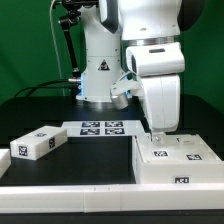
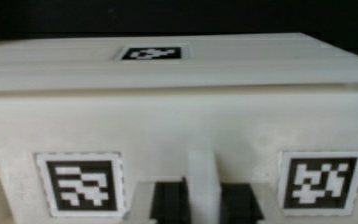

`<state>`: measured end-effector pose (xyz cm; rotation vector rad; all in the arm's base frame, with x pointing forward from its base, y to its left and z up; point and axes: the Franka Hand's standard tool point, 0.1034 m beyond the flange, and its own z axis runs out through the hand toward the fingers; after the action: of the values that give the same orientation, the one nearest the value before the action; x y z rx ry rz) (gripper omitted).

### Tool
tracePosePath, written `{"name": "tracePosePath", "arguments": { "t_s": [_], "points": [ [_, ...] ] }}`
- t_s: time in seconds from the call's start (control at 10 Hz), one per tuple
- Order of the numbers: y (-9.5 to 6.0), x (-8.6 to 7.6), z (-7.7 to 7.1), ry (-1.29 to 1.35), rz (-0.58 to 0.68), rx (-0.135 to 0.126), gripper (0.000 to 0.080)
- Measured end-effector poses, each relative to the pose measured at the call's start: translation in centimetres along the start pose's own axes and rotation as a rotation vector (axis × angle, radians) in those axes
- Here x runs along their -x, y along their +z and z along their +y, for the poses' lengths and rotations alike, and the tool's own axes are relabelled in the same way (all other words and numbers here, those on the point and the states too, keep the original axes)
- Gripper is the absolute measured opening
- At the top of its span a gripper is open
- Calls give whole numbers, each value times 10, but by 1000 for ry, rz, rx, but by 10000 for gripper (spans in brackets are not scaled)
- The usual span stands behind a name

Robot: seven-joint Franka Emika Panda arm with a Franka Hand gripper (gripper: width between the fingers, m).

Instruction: Assemble cabinet

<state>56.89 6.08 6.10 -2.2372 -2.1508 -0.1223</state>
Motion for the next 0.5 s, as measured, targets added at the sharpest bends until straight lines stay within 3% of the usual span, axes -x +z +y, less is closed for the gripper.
{"name": "tracePosePath", "arguments": {
  "t_s": [0.5],
  "points": [
    [0,1,11,-5,3,3,70]
  ]
}}
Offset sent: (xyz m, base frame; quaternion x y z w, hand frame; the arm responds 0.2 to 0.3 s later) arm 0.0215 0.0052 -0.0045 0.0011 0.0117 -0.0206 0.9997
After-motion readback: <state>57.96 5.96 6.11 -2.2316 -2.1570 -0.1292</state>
